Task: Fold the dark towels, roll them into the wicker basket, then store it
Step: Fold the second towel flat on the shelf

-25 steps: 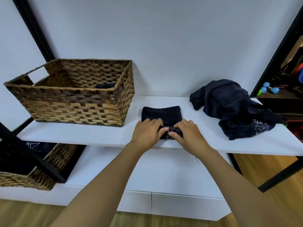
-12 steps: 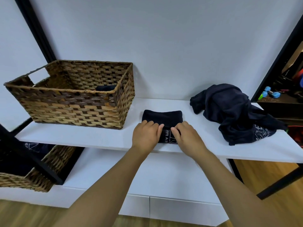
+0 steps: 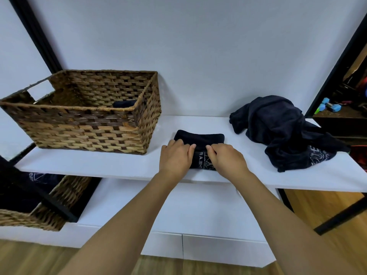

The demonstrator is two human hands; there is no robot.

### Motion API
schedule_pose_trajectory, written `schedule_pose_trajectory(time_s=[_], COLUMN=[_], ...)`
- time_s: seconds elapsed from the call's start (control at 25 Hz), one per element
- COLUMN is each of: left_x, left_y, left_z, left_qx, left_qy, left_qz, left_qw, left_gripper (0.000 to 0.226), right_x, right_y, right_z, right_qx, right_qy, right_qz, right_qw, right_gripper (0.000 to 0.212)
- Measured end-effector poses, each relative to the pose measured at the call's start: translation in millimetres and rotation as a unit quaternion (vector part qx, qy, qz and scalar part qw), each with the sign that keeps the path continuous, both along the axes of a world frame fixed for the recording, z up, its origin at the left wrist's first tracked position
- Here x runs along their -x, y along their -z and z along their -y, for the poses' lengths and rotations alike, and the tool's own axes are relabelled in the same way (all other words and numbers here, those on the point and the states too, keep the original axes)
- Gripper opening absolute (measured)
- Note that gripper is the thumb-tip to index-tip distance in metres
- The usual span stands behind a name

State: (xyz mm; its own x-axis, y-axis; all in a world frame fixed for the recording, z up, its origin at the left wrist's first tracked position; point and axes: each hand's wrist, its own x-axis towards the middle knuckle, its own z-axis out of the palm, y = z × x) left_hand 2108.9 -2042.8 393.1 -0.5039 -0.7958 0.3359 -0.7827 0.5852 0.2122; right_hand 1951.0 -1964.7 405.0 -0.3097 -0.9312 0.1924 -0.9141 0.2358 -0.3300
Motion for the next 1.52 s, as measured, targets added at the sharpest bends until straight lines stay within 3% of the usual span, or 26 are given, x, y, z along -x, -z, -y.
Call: schedule_pose_trajectory(time_s=[0.12,0.32,0.48,0.6,0.76,0.84,0.96,1.08,1.2,1.36,1.52], left_x=[-10,-9,0,3,-2,-6,-14,-18,-11,-2,2], left_y=[19,13,-9,-18,-19,-13,11,23,12,-14,-21], left_z=[-11,-2,4,10,10,5,-7,-10,-4,4,16], left_qx=[0.125,0.162,-0.002,-0.103,-0.164,-0.082,0.141,0.176,0.152,-0.007,-0.122], left_qy=[0.025,0.058,0.027,0.02,0.054,0.071,0.1,0.099,0.084,0.032,0.033], left_qz=[-0.031,-0.028,0.021,0.019,-0.002,-0.012,-0.006,-0.004,-0.009,0.029,0.047], left_qw=[0.991,0.985,0.999,0.994,0.985,0.994,0.985,0.979,0.985,0.999,0.991], left_gripper=[0.044,0.042,0.051,0.054,0.053,0.045,0.034,0.036,0.044,0.05,0.053], right_x=[1,1,-5,4,4,4,9,12,8,5,-1], right_y=[-6,-4,26,43,32,21,7,2,14,25,24], right_z=[4,-3,-31,-41,-40,-36,-24,-22,-35,-35,-27], right_qx=[-0.035,-0.016,0.11,0.133,0.102,0.066,0.001,-0.008,0.039,0.071,0.086], right_qy=[0.021,0.026,-0.037,-0.073,-0.056,-0.039,-0.018,-0.014,-0.026,-0.046,-0.006], right_qz=[0.058,0.135,0.0,-0.118,-0.078,-0.029,0.094,0.146,0.108,0.037,0.026], right_qw=[0.997,0.99,0.993,0.981,0.99,0.997,0.995,0.989,0.993,0.996,0.996], right_gripper=[0.051,0.047,0.028,0.049,0.054,0.049,0.042,0.04,0.028,0.043,0.043])
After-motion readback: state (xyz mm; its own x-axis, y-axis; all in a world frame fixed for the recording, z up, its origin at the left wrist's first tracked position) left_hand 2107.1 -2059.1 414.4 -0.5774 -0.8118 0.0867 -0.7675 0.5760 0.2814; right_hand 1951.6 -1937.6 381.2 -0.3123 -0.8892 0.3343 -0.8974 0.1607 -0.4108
